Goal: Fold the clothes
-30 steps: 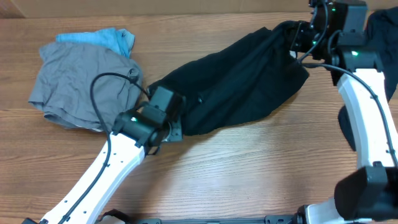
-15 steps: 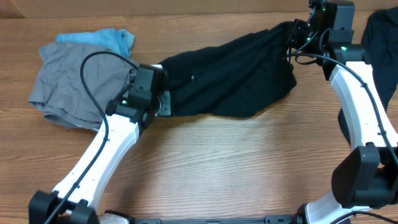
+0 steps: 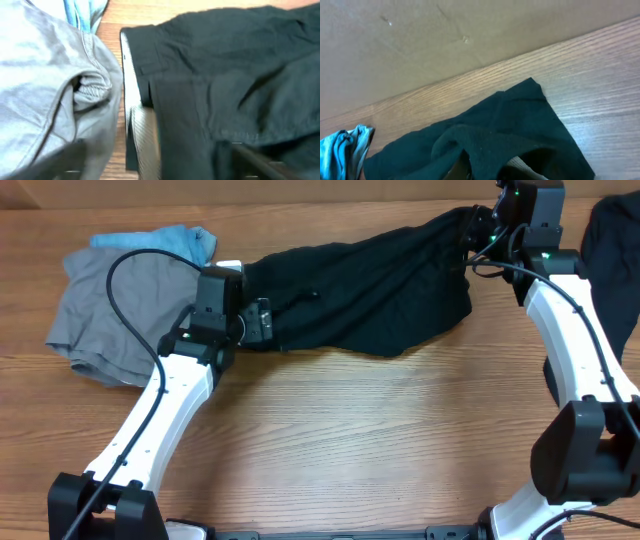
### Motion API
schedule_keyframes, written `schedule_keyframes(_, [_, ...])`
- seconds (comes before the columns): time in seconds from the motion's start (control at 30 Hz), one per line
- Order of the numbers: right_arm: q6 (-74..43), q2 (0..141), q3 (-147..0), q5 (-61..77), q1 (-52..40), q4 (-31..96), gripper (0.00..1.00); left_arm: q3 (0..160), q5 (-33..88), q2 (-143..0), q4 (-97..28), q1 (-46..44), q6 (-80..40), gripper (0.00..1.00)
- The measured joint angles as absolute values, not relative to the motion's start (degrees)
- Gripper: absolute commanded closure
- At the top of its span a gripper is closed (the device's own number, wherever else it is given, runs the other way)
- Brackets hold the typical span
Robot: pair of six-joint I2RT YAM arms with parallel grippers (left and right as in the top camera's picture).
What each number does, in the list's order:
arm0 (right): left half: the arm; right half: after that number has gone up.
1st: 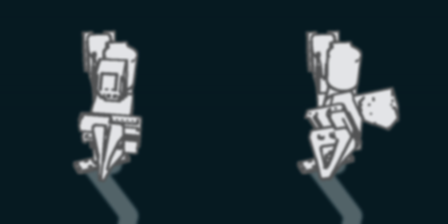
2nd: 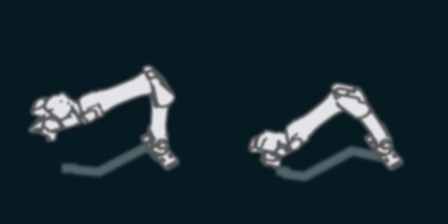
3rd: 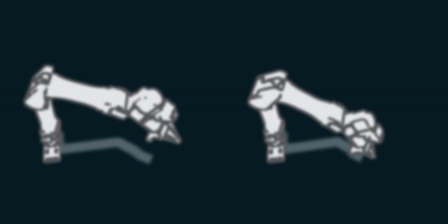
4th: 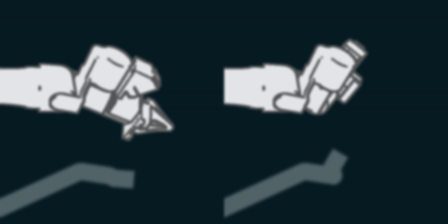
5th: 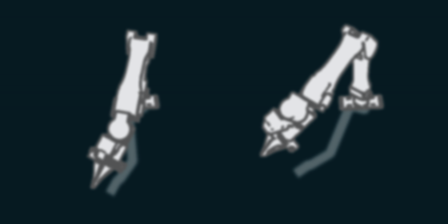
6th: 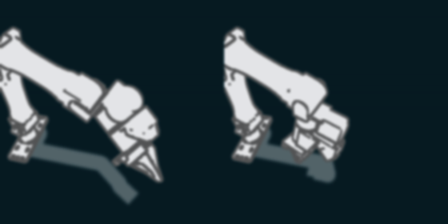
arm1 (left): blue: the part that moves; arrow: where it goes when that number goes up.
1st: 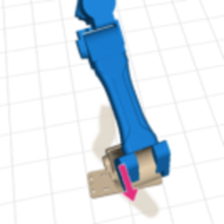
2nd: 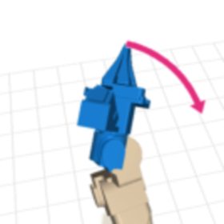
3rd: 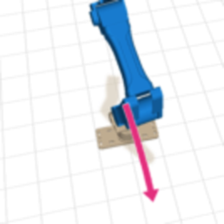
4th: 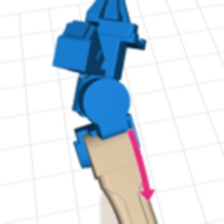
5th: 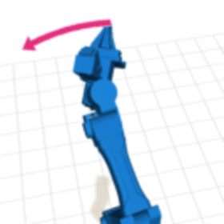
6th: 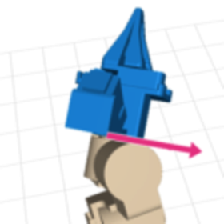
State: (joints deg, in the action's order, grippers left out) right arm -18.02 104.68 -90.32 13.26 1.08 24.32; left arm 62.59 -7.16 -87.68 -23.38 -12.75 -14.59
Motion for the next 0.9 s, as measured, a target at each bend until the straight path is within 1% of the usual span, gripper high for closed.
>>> schedule_keyframes(0.1, [-18.7,106.0,-90.3,13.1,1.1,22.5,0.96,62.6,-6.7,-87.7,-22.8,-12.6,-14.6,0.0])
schedule_keyframes(0.17, [-19.2,106.5,-90.3,13.1,1.1,21.7,0.96,62.6,-5.7,-87.7,-22.8,-12.6,-14.6,0.1])
schedule_keyframes(0.2, [-19.4,106.7,-90.3,13.1,1.1,21.4,0.96,62.6,-4.5,-87.7,-22.9,-12.6,-14.5,0.12])
schedule_keyframes(0.23, [-19.5,106.8,-90.3,13.1,1.1,20.9,0.96,62.6,-3.4,-87.7,-22.9,-12.6,-14.2,0.11])
schedule_keyframes(0.3, [-19.6,106.8,-90.3,13.1,1.1,20.5,0.96,62.6,-1.8,-87.7,-22.9,-12.6,-13.4,0.05])
schedule_keyframes(0.43, [-19.7,106.8,-90.3,13.1,1.1,20.5,0.96,62.9,-1.3,-86.7,-22.7,-12.6,-10.2,0.0])
schedule_keyframes(0.47, [-19.7,106.8,-90.3,13.1,1.1,20.5,0.96,63.5,-1.7,-85.9,-22.8,-12.6,-9.3,0.0])
schedule_keyframes(0.53, [-19.7,106.8,-90.3,13.1,1.1,20.6,0.96,66.1,-2.2,-83.4,-22.9,-12.6,-7.5,0.04])
schedule_keyframes(0.57, [-19.7,106.8,-90.3,13.1,1.1,20.6,0.96,67.0,-2.3,-82.3,-22.9,-12.6,-6.9,0.08])
schedule_keyframes(0.6, [-19.7,106.8,-90.3,13.1,1.1,20.6,0.96,68.4,-2.3,-80.5,-23.0,-12.6,-6.2,0.25])
schedule_keyframes(0.63, [-19.7,106.8,-90.3,13.1,1.1,20.6,0.96,69.9,-2.3,-78.0,-23.4,-12.6,-5.1,0.66])
schedule_keyframes(0.67, [-19.7,106.8,-90.3,13.1,1.1,20.6,0.96,70.7,-2.1,-76.0,-24.3,-12.7,-4.9,0.87])
schedule_keyframes(0.7, [-19.7,106.8,-90.3,13.1,1.1,20.6,0.96,71.3,-2.1,-74.1,-26.0,-12.7,-4.3,0.96])
schedule_keyframes(0.77, [-19.7,106.8,-90.3,13.1,1.1,20.7,0.96,71.9,-1.5,-71.7,-33.5,-12.7,-3.8,0.96])
schedule_keyframes(0.9, [-19.7,106.8,-90.3,13.1,1.1,20.7,0.96,71.2,2.7,-72.7,-43.2,-12.8,-1.6,0.96])
